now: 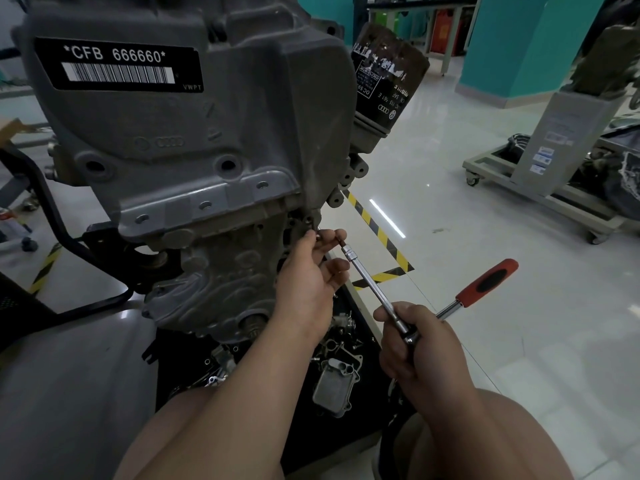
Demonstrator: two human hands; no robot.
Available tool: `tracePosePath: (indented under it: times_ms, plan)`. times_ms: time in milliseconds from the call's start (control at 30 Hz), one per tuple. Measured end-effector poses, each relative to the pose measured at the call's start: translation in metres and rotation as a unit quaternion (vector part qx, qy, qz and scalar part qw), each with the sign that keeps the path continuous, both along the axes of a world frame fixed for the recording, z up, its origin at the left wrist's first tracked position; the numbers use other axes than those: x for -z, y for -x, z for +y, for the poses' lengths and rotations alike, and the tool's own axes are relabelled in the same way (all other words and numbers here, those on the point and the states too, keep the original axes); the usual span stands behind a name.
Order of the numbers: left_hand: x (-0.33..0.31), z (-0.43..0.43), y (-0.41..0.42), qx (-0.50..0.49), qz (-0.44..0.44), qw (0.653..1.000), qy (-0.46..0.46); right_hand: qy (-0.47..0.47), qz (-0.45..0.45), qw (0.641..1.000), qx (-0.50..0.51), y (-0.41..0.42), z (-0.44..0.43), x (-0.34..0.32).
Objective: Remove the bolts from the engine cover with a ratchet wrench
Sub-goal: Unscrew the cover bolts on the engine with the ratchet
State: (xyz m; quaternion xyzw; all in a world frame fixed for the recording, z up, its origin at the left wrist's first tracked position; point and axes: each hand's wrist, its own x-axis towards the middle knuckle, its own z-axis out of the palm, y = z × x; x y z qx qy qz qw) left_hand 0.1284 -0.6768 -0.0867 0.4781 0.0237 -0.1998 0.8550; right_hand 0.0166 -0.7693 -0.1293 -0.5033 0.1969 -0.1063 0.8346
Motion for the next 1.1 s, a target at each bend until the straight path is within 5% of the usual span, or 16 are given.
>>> tracePosePath:
  times_ms: [500,833,1100]
  plan:
    - [-0.001,0.002,-0.001,0.040,0.055,0.997,0.045,0.032,0.004,0.999,0.003,-0.002,0.008,-0.004]
    - [-0.007,-0.002,-0.012,0.057,0.057,0.995,0.054,0.281,0.036,0.957,0.064,-0.008,0.014,-0.025]
    - [-0.006,0.000,-0.017,0.028,0.071,0.994,0.074,0.270,0.033,0.959,0.083,-0.007,0.022,-0.029]
